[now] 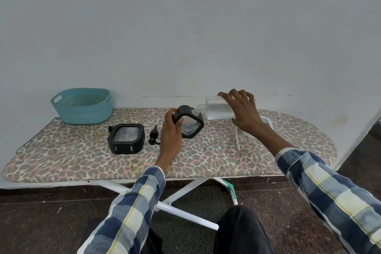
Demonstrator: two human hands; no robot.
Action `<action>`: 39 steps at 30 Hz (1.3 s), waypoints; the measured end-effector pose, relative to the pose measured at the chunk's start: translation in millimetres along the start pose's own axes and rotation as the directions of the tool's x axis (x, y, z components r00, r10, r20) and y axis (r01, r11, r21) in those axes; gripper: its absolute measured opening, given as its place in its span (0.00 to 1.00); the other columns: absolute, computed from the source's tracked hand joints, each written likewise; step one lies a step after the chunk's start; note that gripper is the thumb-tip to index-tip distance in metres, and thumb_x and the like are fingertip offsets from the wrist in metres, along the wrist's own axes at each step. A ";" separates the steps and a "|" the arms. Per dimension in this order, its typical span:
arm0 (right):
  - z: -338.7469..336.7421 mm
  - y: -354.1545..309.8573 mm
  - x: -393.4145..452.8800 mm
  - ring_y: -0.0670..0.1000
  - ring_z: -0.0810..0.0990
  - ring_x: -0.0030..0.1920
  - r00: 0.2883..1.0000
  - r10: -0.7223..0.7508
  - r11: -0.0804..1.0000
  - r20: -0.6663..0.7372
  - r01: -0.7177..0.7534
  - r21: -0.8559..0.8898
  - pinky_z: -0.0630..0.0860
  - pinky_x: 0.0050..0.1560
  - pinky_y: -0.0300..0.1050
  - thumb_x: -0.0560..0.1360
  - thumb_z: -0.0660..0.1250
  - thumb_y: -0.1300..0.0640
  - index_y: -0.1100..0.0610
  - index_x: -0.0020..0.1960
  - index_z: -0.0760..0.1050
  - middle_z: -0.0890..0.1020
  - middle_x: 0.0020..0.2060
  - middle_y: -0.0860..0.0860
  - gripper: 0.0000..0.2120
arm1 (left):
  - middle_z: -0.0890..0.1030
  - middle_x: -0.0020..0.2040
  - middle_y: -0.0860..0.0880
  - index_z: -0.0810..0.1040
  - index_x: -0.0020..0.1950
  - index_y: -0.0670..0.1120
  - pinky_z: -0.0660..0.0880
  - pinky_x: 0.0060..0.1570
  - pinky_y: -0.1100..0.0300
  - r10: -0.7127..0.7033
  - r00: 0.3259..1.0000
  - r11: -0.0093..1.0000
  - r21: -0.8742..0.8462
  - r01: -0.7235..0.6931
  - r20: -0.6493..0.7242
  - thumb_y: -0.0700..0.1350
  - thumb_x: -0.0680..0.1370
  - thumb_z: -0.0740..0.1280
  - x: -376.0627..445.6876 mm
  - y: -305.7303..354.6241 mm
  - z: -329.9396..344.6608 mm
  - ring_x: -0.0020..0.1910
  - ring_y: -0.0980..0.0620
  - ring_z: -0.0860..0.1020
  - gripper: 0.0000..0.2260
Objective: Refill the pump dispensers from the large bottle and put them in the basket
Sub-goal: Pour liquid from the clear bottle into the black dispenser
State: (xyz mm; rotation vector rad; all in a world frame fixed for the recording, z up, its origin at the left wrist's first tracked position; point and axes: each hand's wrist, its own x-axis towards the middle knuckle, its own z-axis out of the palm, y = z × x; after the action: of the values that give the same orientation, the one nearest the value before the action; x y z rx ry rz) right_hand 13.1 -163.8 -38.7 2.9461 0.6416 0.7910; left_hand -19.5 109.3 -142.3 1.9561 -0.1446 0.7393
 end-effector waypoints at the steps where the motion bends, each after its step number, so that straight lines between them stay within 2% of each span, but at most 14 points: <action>1: -0.2 -0.1 0.4 0.58 0.72 0.64 1.000 -0.003 1.000 -0.001 0.003 -0.001 0.63 0.72 0.57 0.59 0.78 0.71 0.46 0.78 0.63 0.72 0.63 0.51 0.52 | 0.77 0.71 0.52 0.64 0.76 0.58 0.79 0.64 0.44 -0.003 1.000 1.000 0.001 0.003 0.000 0.59 0.88 0.58 0.0 0.4 -0.3 0.65 0.50 0.79 0.17; 13: 5.9 -0.9 -1.7 0.58 0.71 0.63 1.000 0.011 1.000 -0.026 -0.010 0.020 0.64 0.70 0.57 0.60 0.76 0.71 0.46 0.78 0.63 0.71 0.63 0.51 0.52 | 0.77 0.72 0.52 0.62 0.78 0.57 0.79 0.63 0.41 -0.044 0.999 0.999 0.010 0.044 0.005 0.62 0.87 0.57 -0.2 -0.2 -1.4 0.66 0.48 0.79 0.21; 16: 8.4 -2.5 -2.9 0.58 0.71 0.63 0.999 0.025 0.998 -0.021 -0.024 0.052 0.64 0.70 0.57 0.60 0.77 0.71 0.46 0.78 0.63 0.71 0.64 0.51 0.51 | 0.77 0.71 0.52 0.63 0.77 0.57 0.80 0.62 0.44 -0.032 0.999 0.999 0.008 0.032 0.004 0.59 0.88 0.58 -0.6 1.4 -1.7 0.65 0.49 0.79 0.19; 24: 23.8 -11.5 -8.6 0.56 0.69 0.61 0.995 0.098 0.974 -0.024 -0.091 0.209 0.64 0.68 0.55 0.60 0.75 0.68 0.45 0.77 0.62 0.70 0.61 0.48 0.50 | 0.78 0.68 0.52 0.62 0.77 0.57 0.79 0.52 0.53 -0.048 0.999 0.999 -0.015 0.048 -0.010 0.60 0.89 0.57 -2.6 5.8 -3.6 0.60 0.51 0.80 0.18; 29: 36.4 -20.4 -10.1 0.56 0.69 0.61 0.989 0.144 0.930 -0.014 -0.130 0.343 0.66 0.66 0.56 0.61 0.78 0.63 0.46 0.78 0.61 0.70 0.63 0.49 0.50 | 0.79 0.62 0.50 0.62 0.74 0.57 0.78 0.47 0.50 -0.127 0.991 0.992 -0.006 0.127 -0.050 0.63 0.88 0.56 -3.8 7.0 -4.7 0.54 0.49 0.81 0.18; 33: 42.4 -28.2 -8.1 0.57 0.71 0.62 0.972 0.232 0.859 -0.050 -0.180 0.480 0.69 0.61 0.58 0.62 0.80 0.58 0.47 0.78 0.61 0.72 0.64 0.51 0.50 | 0.78 0.51 0.50 0.62 0.73 0.53 0.72 0.43 0.52 -0.248 0.967 0.969 -0.018 0.247 -0.063 0.58 0.88 0.57 -3.4 9.8 -4.2 0.45 0.49 0.78 0.16; 36: 47.9 -32.6 -3.0 0.56 0.73 0.62 0.935 0.350 0.740 -0.050 -0.243 0.627 0.71 0.63 0.58 0.62 0.82 0.57 0.49 0.78 0.60 0.74 0.63 0.52 0.51 | 0.77 0.46 0.50 0.63 0.71 0.50 0.72 0.42 0.50 -0.294 0.955 0.956 -0.004 0.294 -0.041 0.54 0.89 0.58 -4.3 12.6 -3.2 0.40 0.51 0.75 0.14; 39: 53.7 -34.7 2.3 0.56 0.76 0.62 0.878 0.478 0.605 0.003 -0.332 0.724 0.79 0.61 0.59 0.61 0.85 0.57 0.51 0.79 0.59 0.76 0.62 0.53 0.54 | 0.78 0.46 0.49 0.64 0.68 0.52 0.72 0.41 0.49 -0.296 0.955 0.955 0.002 0.296 -0.031 0.53 0.89 0.57 -4.2 14.0 -3.0 0.39 0.51 0.75 0.10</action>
State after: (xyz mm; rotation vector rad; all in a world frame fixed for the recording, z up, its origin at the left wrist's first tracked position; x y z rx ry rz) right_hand 27.6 -126.7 -88.8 3.8684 0.2966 1.0720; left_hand -29.8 104.0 -132.9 1.9167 0.1680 0.5705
